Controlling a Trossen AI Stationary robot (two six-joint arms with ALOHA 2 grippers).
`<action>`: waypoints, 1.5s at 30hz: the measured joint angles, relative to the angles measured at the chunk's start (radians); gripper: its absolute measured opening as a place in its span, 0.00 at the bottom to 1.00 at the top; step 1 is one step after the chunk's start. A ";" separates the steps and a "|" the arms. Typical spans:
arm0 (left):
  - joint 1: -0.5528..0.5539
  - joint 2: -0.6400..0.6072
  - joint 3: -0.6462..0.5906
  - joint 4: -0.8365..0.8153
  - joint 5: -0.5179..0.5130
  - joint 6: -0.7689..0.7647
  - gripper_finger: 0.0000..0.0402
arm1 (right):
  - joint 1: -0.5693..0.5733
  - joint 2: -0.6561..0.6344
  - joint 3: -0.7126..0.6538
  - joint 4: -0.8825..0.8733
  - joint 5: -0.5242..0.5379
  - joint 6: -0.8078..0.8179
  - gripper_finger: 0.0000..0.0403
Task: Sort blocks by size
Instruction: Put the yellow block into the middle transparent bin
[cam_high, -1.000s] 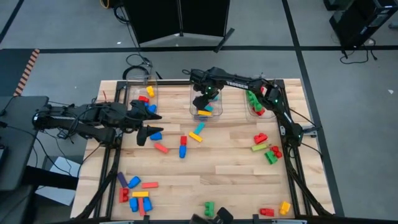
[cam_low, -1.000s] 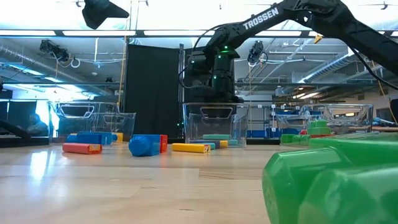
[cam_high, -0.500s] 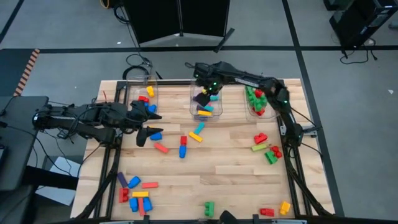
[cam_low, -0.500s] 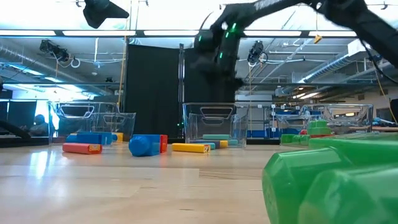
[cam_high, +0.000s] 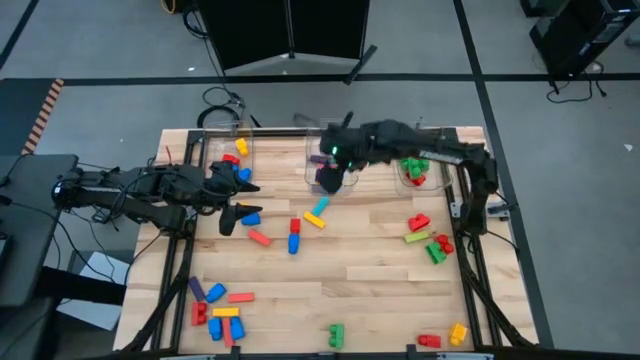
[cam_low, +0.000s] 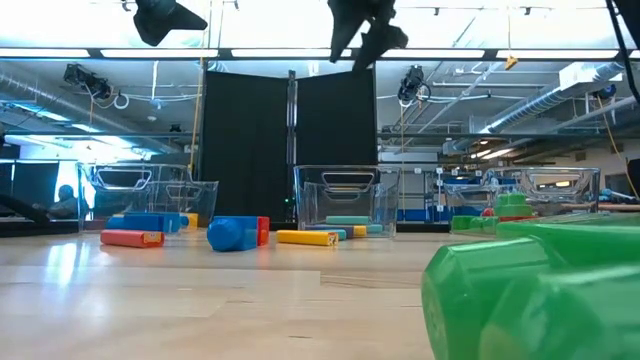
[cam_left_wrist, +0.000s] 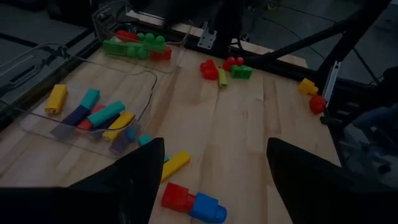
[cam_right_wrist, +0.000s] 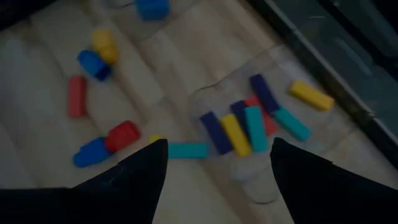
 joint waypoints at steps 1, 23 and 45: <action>0.000 0.000 0.000 0.000 0.000 0.000 0.73 | 0.022 0.009 -0.005 0.012 0.003 0.005 0.72; 0.000 0.016 0.000 -0.010 0.001 0.020 0.73 | 0.148 0.401 -0.163 0.147 -0.113 0.204 0.68; 0.000 0.016 0.000 -0.010 0.001 0.013 0.73 | 0.122 0.431 -0.264 0.335 -0.204 0.204 0.64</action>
